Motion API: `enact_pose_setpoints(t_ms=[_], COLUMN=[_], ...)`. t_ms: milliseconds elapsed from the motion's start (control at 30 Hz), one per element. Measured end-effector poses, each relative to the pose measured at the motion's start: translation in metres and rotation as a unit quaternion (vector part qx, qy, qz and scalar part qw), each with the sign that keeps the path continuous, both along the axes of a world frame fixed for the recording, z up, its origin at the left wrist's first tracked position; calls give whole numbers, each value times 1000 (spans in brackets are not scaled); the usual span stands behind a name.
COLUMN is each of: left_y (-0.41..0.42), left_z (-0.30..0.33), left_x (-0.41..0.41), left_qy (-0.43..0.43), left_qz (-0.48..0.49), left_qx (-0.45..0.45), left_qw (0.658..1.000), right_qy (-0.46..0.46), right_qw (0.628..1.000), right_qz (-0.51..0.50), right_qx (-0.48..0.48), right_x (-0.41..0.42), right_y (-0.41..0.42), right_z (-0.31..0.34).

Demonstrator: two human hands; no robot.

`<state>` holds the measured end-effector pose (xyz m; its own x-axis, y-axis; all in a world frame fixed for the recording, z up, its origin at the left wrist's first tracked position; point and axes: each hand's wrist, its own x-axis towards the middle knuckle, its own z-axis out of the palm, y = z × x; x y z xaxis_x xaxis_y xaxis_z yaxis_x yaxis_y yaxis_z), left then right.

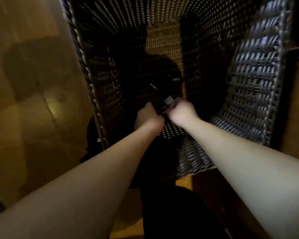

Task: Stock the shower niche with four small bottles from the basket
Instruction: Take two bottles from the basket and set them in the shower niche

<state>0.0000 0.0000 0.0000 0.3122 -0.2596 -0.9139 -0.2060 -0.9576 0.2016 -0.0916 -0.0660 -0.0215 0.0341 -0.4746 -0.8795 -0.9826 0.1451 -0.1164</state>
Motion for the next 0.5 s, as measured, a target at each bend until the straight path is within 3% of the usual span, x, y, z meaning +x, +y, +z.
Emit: enact_pose_setpoints(t_ms=[133,267,500], left_y=[4,9,10], left_z=[-35,-56,-71], left_x=[-15,-28,-40], left_qy=[-38,-69,-81], left_qz=[36,11,7], left_qx=[15,0,-25], left_qw=[999,998,996], right_qy=[1,-28,-46], right_qw=[998,998,995], right_qz=[-34,-8,-61], right_qx=[-57,-61,-57], right_x=[-19,-26,-14], right_y=[-4,1,-7], right_z=[-31,-49,-58])
